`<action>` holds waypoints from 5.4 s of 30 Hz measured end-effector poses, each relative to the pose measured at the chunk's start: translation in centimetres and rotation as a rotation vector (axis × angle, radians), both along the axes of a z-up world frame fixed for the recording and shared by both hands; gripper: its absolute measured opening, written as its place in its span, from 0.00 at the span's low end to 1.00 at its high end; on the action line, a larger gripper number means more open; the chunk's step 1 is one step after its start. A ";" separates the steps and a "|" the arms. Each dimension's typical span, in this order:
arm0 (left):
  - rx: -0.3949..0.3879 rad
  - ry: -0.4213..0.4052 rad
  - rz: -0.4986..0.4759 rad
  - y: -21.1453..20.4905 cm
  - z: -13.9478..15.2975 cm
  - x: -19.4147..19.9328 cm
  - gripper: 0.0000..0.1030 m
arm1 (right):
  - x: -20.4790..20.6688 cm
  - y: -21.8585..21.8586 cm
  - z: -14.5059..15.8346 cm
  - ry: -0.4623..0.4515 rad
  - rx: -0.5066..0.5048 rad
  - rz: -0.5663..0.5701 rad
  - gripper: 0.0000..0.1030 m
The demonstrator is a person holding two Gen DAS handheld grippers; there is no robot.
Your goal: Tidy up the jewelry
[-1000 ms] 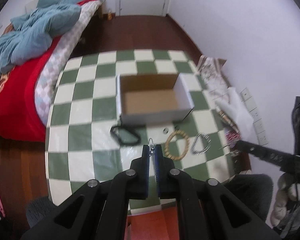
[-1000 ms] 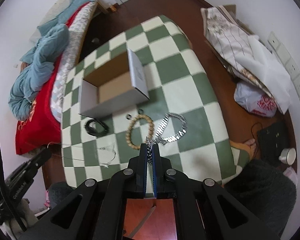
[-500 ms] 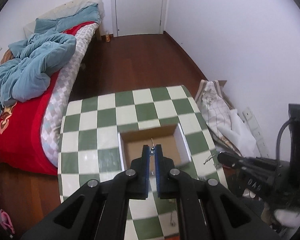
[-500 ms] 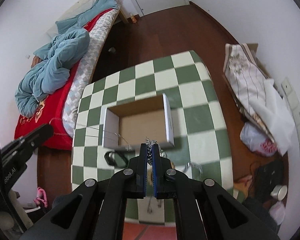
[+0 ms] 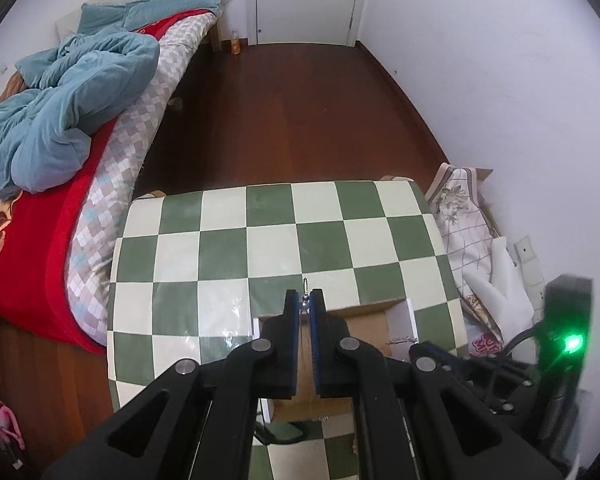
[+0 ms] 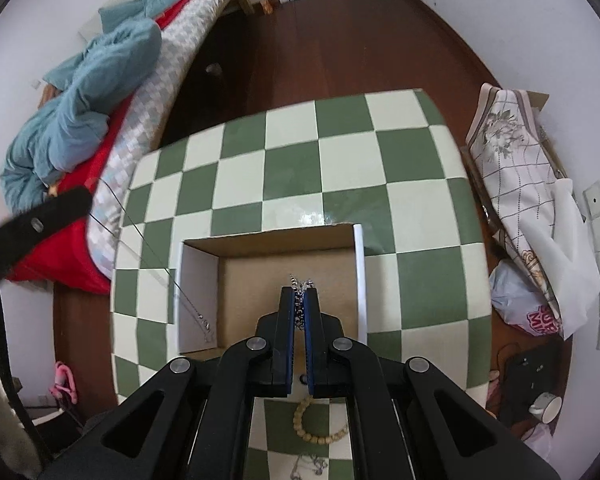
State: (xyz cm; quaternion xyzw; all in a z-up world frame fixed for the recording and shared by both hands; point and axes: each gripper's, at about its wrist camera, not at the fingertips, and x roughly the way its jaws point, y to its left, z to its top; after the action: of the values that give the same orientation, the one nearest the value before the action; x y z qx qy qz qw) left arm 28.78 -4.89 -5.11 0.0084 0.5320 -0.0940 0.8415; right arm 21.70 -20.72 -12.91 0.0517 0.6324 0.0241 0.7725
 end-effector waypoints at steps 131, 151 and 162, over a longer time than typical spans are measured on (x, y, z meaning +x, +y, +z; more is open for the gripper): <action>0.171 0.277 -0.258 -8.7 -17.5 -25.3 0.00 | -19.9 -12.4 -9.1 0.145 -0.187 -0.134 0.05; 0.099 0.098 -0.194 -5.3 -9.1 -23.5 0.00 | -19.4 -9.6 -3.1 0.022 -0.097 -0.098 0.04; 0.029 0.037 -0.140 -4.1 -5.0 -21.6 0.00 | -18.7 -8.8 0.9 -0.043 -0.061 -0.082 0.04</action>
State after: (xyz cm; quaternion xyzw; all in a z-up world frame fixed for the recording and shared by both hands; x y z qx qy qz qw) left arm 7.23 -8.97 -10.10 0.0560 0.5470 -0.1449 0.8226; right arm 2.96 -29.50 -12.04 0.0535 0.6135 -0.0258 0.7875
